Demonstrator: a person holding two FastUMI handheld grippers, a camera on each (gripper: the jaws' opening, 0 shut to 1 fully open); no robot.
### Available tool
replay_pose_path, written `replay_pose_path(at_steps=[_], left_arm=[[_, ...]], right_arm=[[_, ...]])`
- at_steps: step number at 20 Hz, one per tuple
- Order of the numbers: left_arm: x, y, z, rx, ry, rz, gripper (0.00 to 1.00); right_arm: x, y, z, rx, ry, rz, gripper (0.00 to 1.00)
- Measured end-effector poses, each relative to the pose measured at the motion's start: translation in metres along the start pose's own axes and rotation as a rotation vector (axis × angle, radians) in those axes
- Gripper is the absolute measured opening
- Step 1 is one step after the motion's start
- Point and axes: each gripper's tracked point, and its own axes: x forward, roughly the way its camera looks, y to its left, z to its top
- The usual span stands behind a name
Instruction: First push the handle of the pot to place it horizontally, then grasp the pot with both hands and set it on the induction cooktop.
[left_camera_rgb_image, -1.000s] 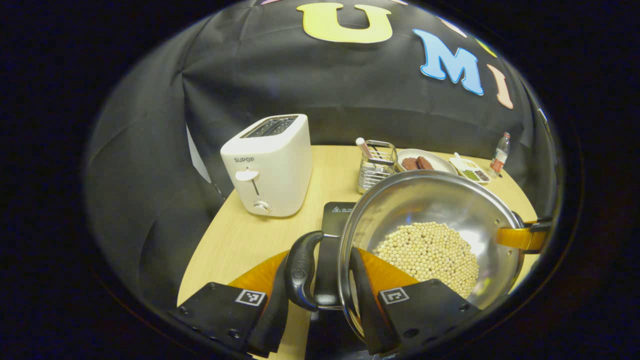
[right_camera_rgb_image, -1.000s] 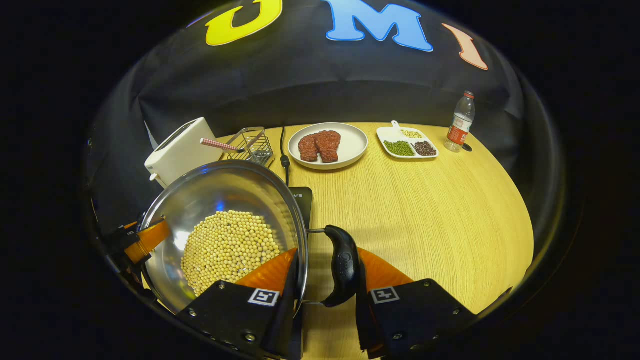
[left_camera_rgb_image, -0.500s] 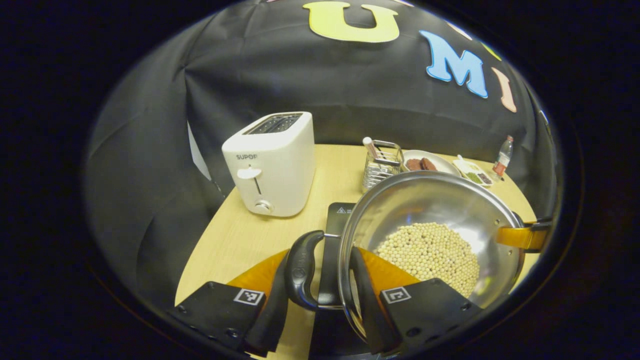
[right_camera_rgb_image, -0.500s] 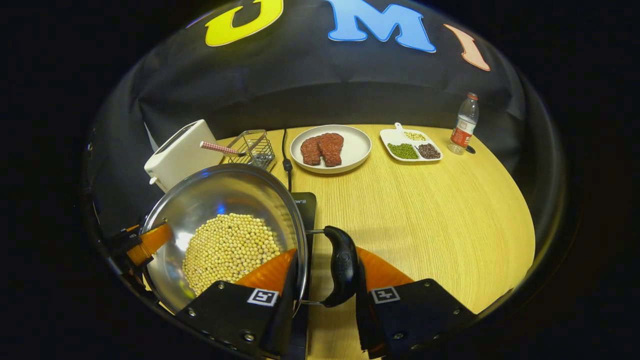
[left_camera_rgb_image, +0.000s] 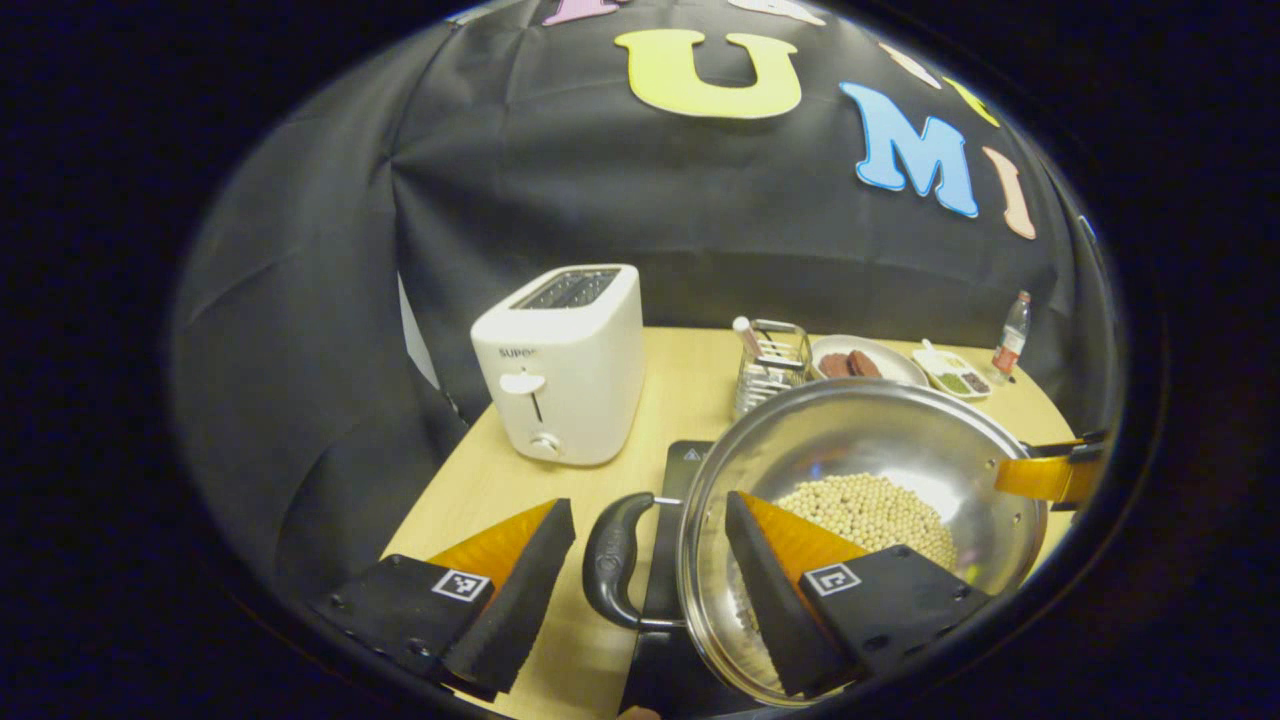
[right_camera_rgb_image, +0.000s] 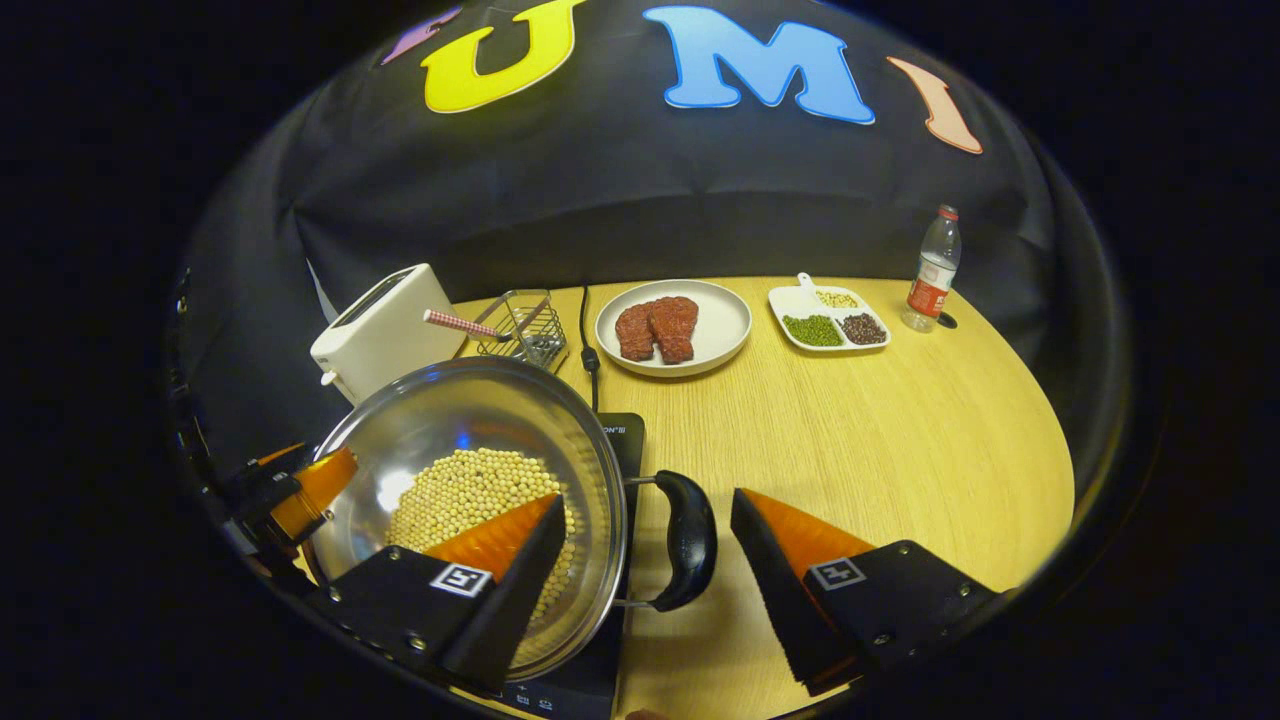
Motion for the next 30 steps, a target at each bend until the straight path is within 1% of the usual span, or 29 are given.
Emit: replay_pose_path(at_steps=[2,4,6,7,8,9,10,11,14,16,17,19,23,27,29,30], left_arm=[[-0.009,-0.007,0.012,0.011,-0.026,-0.005,0.94],[-0.019,-0.016,0.03,0.019,-0.077,-0.001,1.0],[-0.033,-0.032,0.05,0.021,-0.133,-0.003,1.0],[-0.043,-0.042,0.061,0.02,-0.17,-0.006,0.94],[-0.052,-0.054,0.072,0.017,-0.196,-0.016,0.97],[-0.061,-0.068,0.081,0.009,-0.222,-0.026,0.97],[-0.073,-0.08,0.093,-0.005,-0.249,-0.03,0.94],[-0.084,-0.093,0.104,-0.022,-0.275,-0.034,0.97],[-0.12,-0.138,0.13,-0.066,-0.346,-0.063,0.97],[-0.151,-0.169,0.137,-0.066,-0.382,-0.073,1.0],[-0.165,-0.184,0.141,-0.061,-0.402,-0.08,0.94],[-0.194,-0.217,0.147,-0.049,-0.436,-0.096,0.94],[-0.25,-0.274,0.141,-0.037,-0.474,-0.113,0.93],[-0.309,-0.305,0.135,-0.042,-0.542,-0.098,0.93],[-0.332,-0.315,0.136,-0.04,-0.573,-0.108,0.93],[-0.342,-0.318,0.139,-0.04,-0.592,-0.111,1.0]], right_arm=[[-0.014,-0.007,0.01,-0.003,-0.041,-0.013,1.0],[-0.03,-0.018,0.025,-0.001,-0.105,-0.019,1.0],[-0.048,-0.033,0.041,-0.009,-0.171,-0.021,1.0],[-0.058,-0.044,0.048,-0.015,-0.199,-0.027,1.0],[-0.068,-0.055,0.055,-0.021,-0.224,-0.036,1.0],[-0.079,-0.067,0.061,-0.028,-0.253,-0.047,1.0],[-0.092,-0.08,0.068,-0.04,-0.286,-0.058,1.0],[-0.105,-0.094,0.074,-0.052,-0.32,-0.069,1.0],[-0.149,-0.129,0.083,-0.086,-0.395,-0.082,1.0],[-0.176,-0.156,0.085,-0.104,-0.432,-0.103,1.0],[-0.19,-0.17,0.084,-0.113,-0.445,-0.114,1.0],[-0.216,-0.193,0.083,-0.119,-0.475,-0.121,0.99],[-0.263,-0.233,0.074,-0.107,-0.529,-0.109,0.99],[-0.304,-0.258,0.064,-0.1,-0.591,-0.088,0.99],[-0.327,-0.263,0.064,-0.089,-0.63,-0.082,0.99],[-0.338,-0.262,0.066,-0.077,-0.655,-0.078,0.99]])
